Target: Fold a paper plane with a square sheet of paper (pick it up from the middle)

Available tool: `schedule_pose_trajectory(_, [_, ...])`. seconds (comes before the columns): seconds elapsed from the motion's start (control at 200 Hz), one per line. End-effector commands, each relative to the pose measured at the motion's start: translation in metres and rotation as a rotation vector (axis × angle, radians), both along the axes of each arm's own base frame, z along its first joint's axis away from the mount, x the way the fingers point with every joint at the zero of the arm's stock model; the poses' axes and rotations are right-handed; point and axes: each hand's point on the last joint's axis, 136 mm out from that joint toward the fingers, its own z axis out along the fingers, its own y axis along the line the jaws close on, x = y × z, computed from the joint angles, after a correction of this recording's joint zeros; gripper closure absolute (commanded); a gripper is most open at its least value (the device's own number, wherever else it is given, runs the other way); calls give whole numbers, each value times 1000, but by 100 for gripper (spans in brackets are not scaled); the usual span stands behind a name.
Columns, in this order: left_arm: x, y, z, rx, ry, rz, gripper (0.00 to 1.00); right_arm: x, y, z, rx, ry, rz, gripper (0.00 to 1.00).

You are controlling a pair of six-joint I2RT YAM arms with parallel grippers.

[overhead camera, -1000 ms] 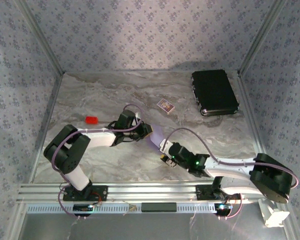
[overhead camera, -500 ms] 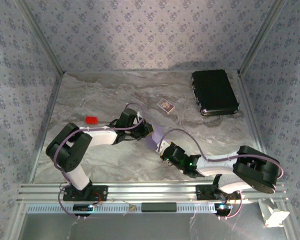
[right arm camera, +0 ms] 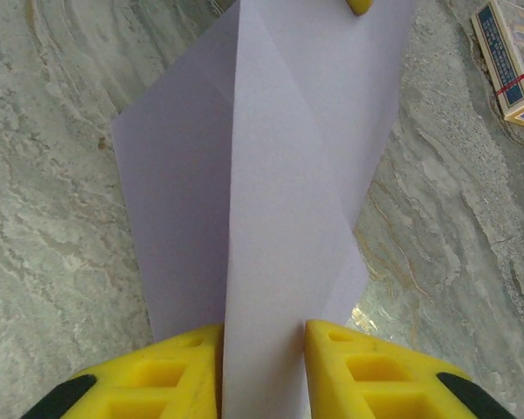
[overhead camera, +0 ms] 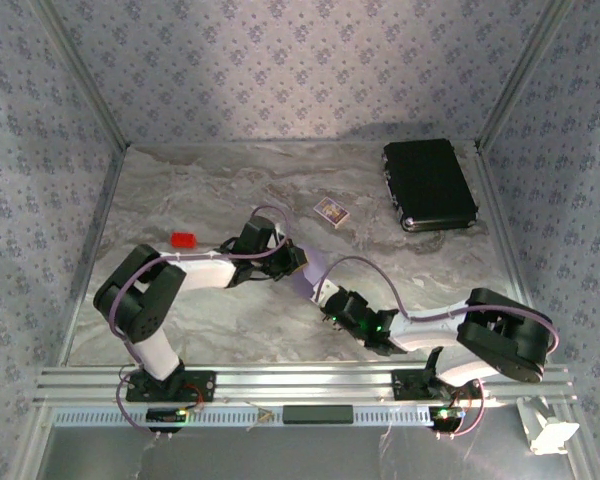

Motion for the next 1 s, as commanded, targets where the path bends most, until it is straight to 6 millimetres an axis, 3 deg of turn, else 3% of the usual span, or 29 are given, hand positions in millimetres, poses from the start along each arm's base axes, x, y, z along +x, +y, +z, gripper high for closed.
schedule_pose_trajectory(0.0, [2,-8,6,-11,-16,-33,93,3,2,5,31,-10,-30,72])
schedule_pose_trajectory(0.13, [1,-7,6,-8,-17,-31,94,3,2,5,40,-3,-37,75])
schedule_pose_trajectory(0.994, [1,-3,1,7,8,-30,99,8,-5,7,61,-4,-94,71])
